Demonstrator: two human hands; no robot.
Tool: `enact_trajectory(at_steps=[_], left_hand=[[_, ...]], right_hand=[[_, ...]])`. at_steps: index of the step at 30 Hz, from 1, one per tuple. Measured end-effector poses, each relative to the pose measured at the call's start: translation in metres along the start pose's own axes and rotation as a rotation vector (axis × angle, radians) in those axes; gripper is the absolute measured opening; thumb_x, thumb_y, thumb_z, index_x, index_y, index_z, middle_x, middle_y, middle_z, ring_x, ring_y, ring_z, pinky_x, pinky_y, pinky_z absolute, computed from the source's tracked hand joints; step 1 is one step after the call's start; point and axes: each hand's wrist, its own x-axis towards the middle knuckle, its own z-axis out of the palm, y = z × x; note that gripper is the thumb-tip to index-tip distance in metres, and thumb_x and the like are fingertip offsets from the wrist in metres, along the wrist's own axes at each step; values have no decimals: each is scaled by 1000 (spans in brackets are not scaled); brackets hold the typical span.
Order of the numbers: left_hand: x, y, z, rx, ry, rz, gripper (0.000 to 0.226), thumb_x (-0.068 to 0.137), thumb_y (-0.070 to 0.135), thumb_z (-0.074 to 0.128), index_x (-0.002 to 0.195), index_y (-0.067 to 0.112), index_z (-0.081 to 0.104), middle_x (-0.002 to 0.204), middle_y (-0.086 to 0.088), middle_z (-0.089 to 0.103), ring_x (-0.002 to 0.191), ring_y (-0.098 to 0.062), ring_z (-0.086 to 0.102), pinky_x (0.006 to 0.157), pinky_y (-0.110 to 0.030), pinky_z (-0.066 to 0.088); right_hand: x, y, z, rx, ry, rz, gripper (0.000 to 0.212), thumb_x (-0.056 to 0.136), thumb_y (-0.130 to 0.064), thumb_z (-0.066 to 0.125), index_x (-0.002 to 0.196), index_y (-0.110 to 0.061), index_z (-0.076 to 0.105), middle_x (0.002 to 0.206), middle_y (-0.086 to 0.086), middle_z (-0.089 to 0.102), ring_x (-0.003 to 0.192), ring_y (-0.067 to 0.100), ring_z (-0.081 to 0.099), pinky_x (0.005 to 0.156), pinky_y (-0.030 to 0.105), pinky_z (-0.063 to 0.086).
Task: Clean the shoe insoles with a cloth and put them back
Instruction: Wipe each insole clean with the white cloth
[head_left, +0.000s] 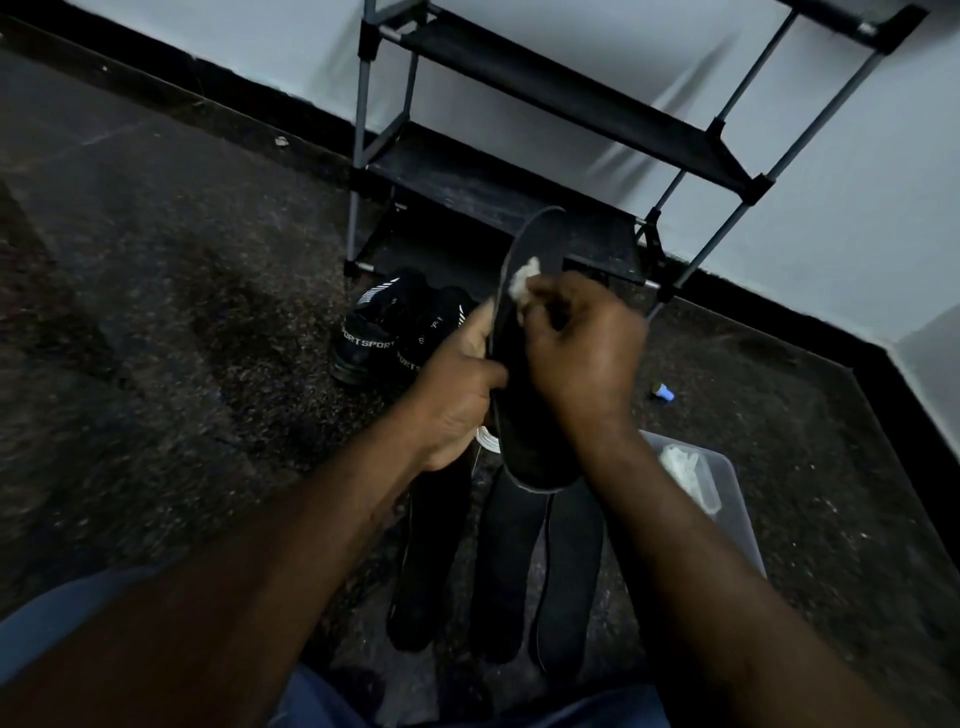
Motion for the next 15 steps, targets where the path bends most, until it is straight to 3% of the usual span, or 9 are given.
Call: enact_trajectory(at_steps=[3, 6, 8, 11, 15], left_hand=[[-3, 1, 5, 17, -9, 5, 92, 74, -30, 37, 148, 23, 50, 139, -6, 65, 135, -23, 56, 110, -38, 43], [-3, 0, 3, 32, 34, -14, 88, 75, -30, 33, 131, 34, 58, 125, 10, 71, 122, -6, 62, 104, -29, 47], [-3, -1, 1, 55, 5, -20, 89, 73, -30, 34, 133, 32, 57, 130, 1, 69, 121, -9, 62, 101, -29, 47], [-6, -1, 4, 94, -66, -31, 91, 76, -30, 38, 142, 31, 52, 137, -10, 65, 125, -19, 62, 99, -33, 50], [-4, -4, 1, 79, -31, -32, 84, 83, -29, 41, 134, 36, 54, 132, -2, 69, 122, -15, 66, 89, -27, 56]], right_hand=[[10, 8, -3, 49, 92, 171, 20, 85, -17, 69, 102, -19, 80, 94, -4, 79, 84, 12, 74, 84, 37, 60], [-11, -10, 2, 18, -17, -46, 22, 85, -13, 69, 104, -16, 81, 97, 3, 78, 87, 14, 71, 85, 28, 56], [-7, -5, -1, 7, 1, -50, 21, 85, -14, 70, 103, -16, 82, 96, 3, 78, 86, 14, 71, 84, 29, 57], [9, 7, -6, 45, 117, 144, 20, 85, -18, 69, 101, -17, 82, 96, -1, 79, 87, 13, 74, 86, 36, 59], [-8, -10, -5, -28, -32, -107, 15, 82, -12, 72, 95, -14, 79, 92, 2, 77, 85, 18, 71, 81, 31, 56]])
